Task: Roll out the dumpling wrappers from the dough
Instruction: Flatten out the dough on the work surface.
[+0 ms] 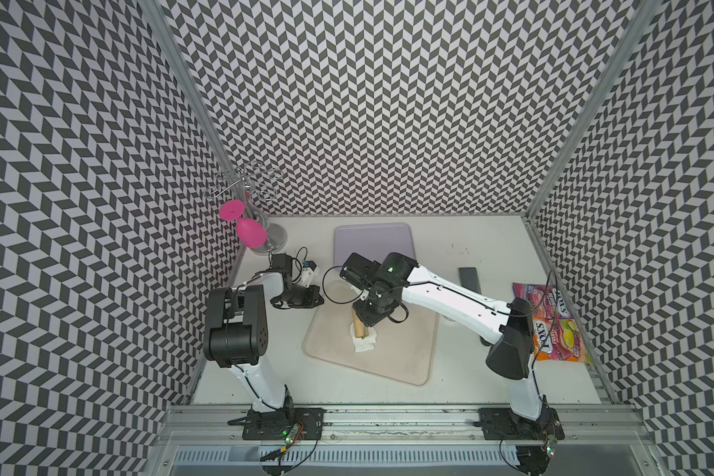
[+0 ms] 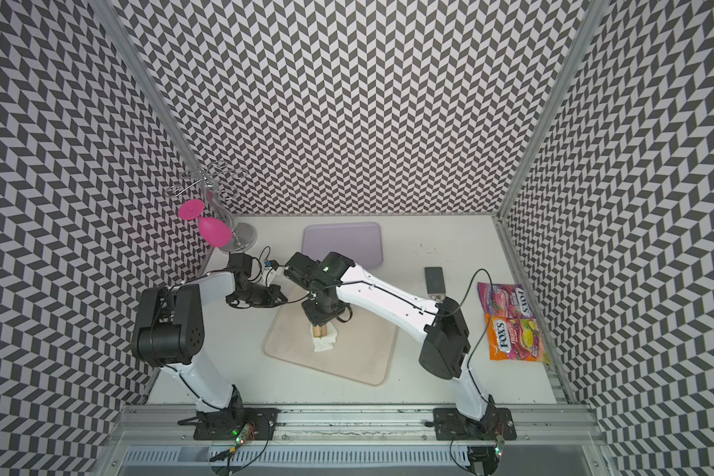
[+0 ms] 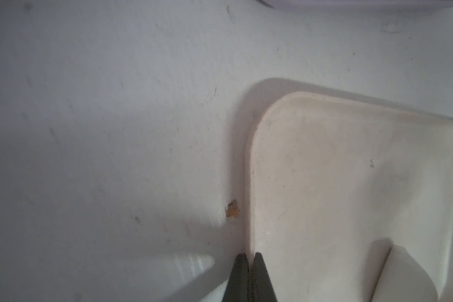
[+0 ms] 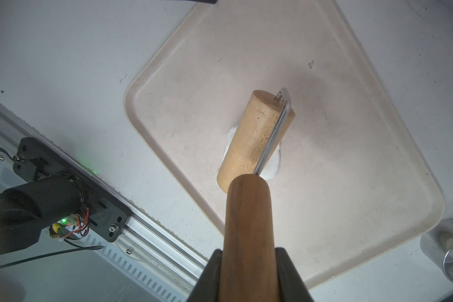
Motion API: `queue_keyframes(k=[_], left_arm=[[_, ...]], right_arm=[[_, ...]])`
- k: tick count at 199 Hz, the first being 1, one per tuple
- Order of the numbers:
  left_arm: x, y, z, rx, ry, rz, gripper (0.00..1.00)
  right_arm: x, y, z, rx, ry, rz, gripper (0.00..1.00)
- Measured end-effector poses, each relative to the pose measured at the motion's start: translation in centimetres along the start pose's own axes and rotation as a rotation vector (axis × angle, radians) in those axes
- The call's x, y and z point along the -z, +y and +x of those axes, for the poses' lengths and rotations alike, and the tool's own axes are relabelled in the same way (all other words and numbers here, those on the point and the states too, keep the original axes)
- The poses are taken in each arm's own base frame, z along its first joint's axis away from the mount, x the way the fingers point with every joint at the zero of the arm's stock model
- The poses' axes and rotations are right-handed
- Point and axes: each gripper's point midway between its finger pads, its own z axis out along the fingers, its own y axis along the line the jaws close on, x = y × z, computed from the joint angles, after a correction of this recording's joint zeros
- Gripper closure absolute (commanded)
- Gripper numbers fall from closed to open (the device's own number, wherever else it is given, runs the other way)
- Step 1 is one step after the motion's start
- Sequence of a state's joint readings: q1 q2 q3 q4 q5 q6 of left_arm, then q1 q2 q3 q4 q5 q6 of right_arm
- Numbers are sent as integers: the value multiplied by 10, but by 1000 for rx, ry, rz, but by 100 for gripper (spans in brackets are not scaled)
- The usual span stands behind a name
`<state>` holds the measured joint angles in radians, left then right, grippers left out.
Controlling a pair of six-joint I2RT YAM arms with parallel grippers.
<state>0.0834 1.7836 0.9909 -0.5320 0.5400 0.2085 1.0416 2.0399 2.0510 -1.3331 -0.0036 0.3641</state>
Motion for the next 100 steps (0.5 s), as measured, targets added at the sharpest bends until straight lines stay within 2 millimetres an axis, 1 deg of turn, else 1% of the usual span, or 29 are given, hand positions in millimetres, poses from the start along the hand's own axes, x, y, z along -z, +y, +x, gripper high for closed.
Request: queue_keyframes(k=[24,51,80,100], left_arm=[[0,0,0,0,0,0,100],[0,0,0,0,0,0,100],[0,0,0,0,0,0,100],[0,0,0,0,0,0,100]], right_arm=[[3,2,3,10,-6,10,100],[9,9,10,33,-10,12,100],[10,15,13,51,-12,12,100],[9,16,14,55,-11,15,100]])
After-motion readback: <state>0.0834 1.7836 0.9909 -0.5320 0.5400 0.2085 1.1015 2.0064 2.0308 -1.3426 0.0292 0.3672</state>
